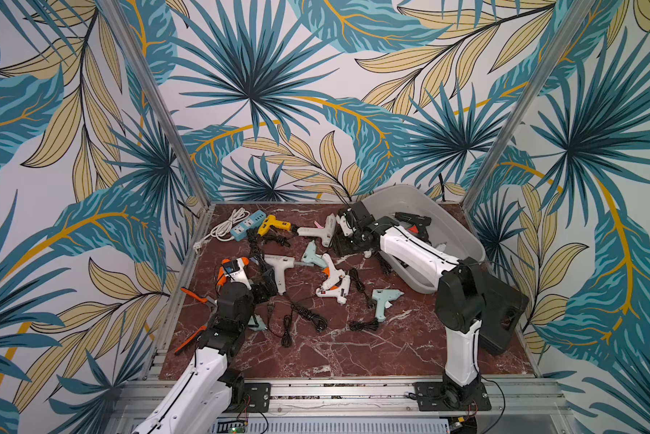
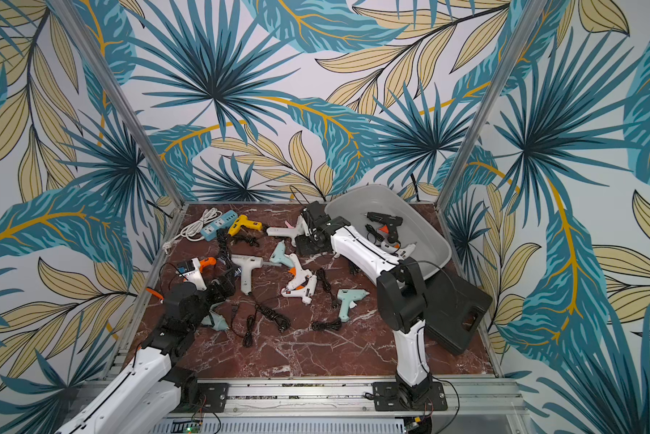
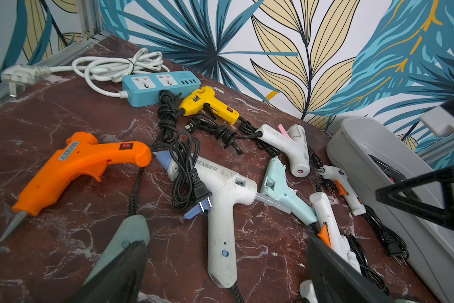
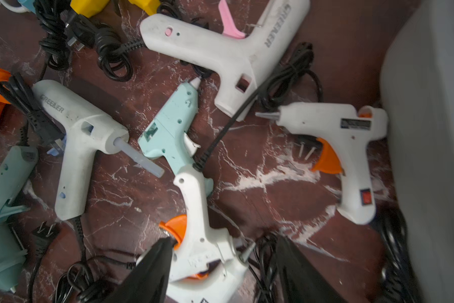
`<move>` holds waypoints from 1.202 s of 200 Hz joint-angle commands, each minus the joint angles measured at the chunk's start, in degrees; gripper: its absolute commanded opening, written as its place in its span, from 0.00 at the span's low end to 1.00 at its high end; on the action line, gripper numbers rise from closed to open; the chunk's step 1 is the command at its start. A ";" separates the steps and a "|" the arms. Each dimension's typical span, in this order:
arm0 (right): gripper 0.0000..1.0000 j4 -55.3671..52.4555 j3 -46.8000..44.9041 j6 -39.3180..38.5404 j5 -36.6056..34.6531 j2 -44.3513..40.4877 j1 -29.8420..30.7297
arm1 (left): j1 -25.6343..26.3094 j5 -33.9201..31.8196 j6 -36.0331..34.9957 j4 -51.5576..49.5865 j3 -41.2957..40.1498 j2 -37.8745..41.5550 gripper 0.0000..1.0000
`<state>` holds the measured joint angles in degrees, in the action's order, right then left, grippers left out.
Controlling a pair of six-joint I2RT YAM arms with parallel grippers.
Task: Put the hot melt glue gun into the storage box
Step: Pick up the hot melt adhesive gun from the center of the board.
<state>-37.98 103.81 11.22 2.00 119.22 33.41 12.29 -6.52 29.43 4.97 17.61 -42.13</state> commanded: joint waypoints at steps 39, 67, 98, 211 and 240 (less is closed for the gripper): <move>0.75 -6.93 11.40 -5.51 -2.63 11.19 3.09 | 0.10 0.72 0.36 3.28 -0.47 -1.35 1.00; 0.75 -8.14 14.30 -6.11 -5.15 14.74 3.69 | 0.05 0.89 0.37 3.59 -0.47 -1.70 1.00; 0.72 -9.22 16.90 -5.57 -7.36 17.81 4.23 | 0.10 0.91 0.36 3.59 -0.47 -1.71 1.00; 0.32 -9.98 18.92 -4.21 -11.35 18.58 5.34 | 0.08 0.47 0.27 2.12 0.32 -1.37 1.00; 0.21 -9.94 17.18 -4.04 -12.22 15.34 5.91 | 0.06 -0.11 0.32 0.57 1.09 -1.42 1.00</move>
<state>-46.44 122.50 6.83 -8.62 138.02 38.48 12.29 -6.02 29.65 6.59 17.50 -43.81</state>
